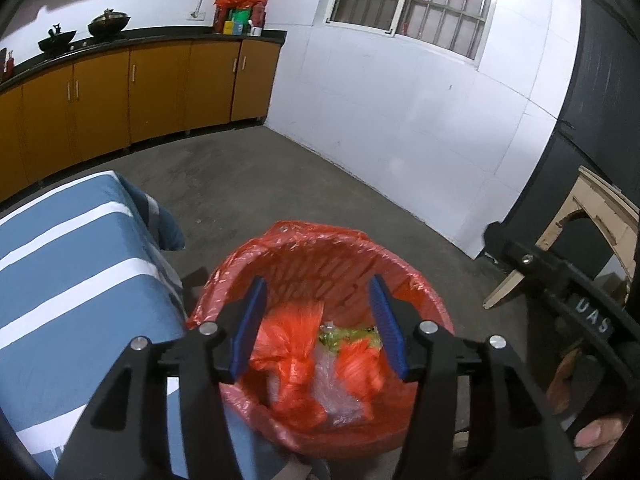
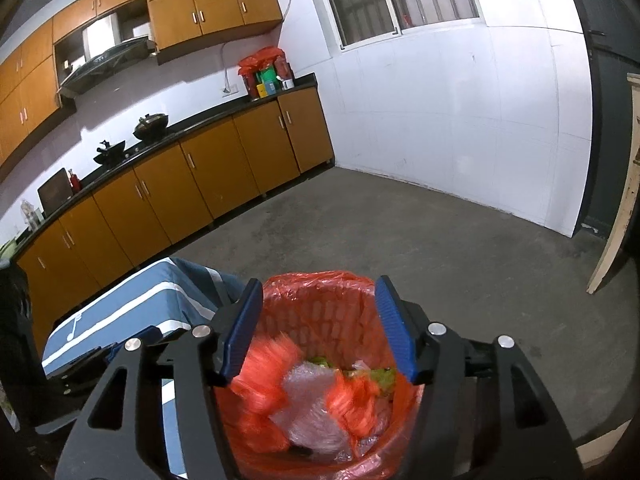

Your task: Collect trash

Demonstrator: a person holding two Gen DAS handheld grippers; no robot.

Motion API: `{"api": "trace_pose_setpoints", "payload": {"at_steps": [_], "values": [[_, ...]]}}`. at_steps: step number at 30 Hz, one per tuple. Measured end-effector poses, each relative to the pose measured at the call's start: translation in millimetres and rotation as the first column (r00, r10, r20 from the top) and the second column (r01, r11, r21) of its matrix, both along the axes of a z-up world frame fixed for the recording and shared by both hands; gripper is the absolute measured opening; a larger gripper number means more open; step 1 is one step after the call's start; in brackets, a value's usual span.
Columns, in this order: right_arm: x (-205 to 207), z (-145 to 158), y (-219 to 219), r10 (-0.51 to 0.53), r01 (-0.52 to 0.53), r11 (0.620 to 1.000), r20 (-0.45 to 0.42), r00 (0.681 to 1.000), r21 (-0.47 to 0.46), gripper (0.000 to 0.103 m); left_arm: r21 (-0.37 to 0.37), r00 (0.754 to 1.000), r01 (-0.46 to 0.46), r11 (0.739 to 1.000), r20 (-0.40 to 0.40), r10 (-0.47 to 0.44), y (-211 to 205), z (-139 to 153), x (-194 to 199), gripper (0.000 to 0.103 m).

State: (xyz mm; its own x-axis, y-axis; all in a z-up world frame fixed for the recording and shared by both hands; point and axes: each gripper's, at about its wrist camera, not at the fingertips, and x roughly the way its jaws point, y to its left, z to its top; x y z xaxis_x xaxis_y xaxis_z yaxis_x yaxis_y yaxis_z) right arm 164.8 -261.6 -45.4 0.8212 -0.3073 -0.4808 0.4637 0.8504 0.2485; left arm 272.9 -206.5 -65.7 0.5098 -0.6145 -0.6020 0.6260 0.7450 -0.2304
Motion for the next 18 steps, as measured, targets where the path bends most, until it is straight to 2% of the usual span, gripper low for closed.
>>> {"api": "trace_pose_setpoints", "payload": {"at_steps": [4, 11, 18], "values": [[-7, 3, 5, -0.035, 0.035, 0.998, 0.002, 0.999, -0.052, 0.074, 0.009, 0.999, -0.050, 0.999, 0.008, 0.050, 15, -2, 1, 0.057], [-23, 12, 22, -0.042, 0.045, 0.990, 0.021, 0.999, -0.132, 0.091, 0.016, 0.983, -0.152, 0.988, 0.104, 0.149, 56, 13, -20, 0.068], [-39, 13, 44, -0.028, 0.034, 0.987, 0.040, 0.999, -0.160, 0.101, 0.004, 0.943, -0.268, 0.963, 0.205, 0.262, 106, 36, -54, 0.085]]}}
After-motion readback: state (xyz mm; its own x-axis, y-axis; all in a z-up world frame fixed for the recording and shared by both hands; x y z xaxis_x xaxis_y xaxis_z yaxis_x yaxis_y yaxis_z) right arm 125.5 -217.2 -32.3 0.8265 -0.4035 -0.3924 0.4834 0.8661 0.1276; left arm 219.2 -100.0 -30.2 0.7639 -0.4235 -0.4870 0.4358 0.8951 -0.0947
